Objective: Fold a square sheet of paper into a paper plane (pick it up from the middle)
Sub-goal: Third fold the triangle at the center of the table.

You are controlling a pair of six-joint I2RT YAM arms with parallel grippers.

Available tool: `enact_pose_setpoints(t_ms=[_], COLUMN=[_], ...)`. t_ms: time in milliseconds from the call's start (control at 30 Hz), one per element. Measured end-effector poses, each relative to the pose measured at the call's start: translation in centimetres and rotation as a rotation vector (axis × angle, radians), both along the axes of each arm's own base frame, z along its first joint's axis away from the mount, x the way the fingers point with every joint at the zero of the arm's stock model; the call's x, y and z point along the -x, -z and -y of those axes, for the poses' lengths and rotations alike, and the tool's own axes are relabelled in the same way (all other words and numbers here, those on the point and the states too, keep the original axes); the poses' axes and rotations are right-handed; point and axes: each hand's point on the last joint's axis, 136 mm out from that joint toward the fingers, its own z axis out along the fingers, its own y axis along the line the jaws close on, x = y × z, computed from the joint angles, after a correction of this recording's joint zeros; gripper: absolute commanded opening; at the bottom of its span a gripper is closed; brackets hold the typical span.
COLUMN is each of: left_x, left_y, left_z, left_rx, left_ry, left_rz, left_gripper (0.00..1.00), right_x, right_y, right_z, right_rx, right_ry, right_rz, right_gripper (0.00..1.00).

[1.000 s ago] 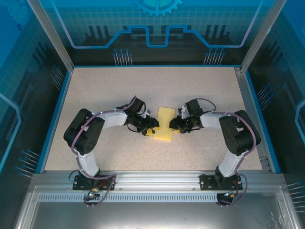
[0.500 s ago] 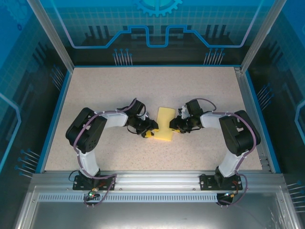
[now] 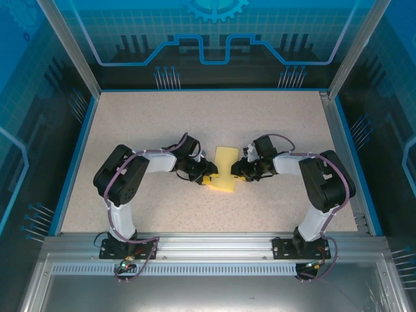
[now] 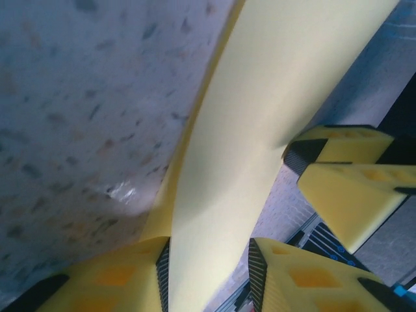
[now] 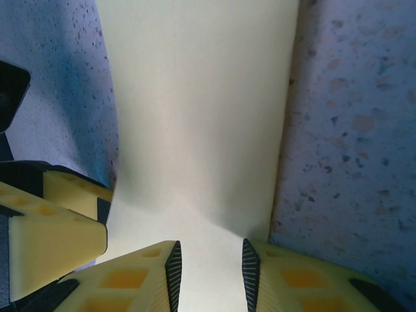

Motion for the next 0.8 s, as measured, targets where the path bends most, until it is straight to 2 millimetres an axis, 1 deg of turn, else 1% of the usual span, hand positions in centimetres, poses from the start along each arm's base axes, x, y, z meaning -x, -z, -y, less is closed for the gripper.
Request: enact_pose_setpoints(t_ms=[233, 367, 500, 567, 700, 800], left_x=[-0.7, -1.7, -2.7, -3.1, -4.0, -4.1], left_y=[-0.2, -0.2, -0.2, -0.2, -0.2, -0.4], left_z=[0.3, 0.4, 0.0, -0.2, 0.1, 0.3], left_rx=[0.032, 0.045, 0.048, 0.049, 0.058, 0.066], left_ry=[-0.014, -0.025, -0.044, -0.049, -0.052, -0.049], left_rz=[-0.005, 0.006, 0.017, 0.023, 0.031, 0.034], left_gripper=[0.38, 0.36, 0.3, 0.24, 0.17, 0.13], right_x=[0.0, 0.1, 0.1, 0.1, 0.3, 0.2], right_y=[0.0, 0.0, -0.2, -0.2, -1.0, -2.5], right_z=[0.1, 0.1, 0.1, 0.3, 0.5, 0.4], right_rx=[0.007, 0.008, 0.008, 0.016, 0.029, 0.044], right_ry=[0.0, 0.001, 0.0, 0.001, -0.007, -0.024], right_rz=[0.0, 0.001, 0.003, 0.006, 0.025, 0.073], right_gripper=[0.34, 0.35, 0.37, 0.38, 0.43, 0.53])
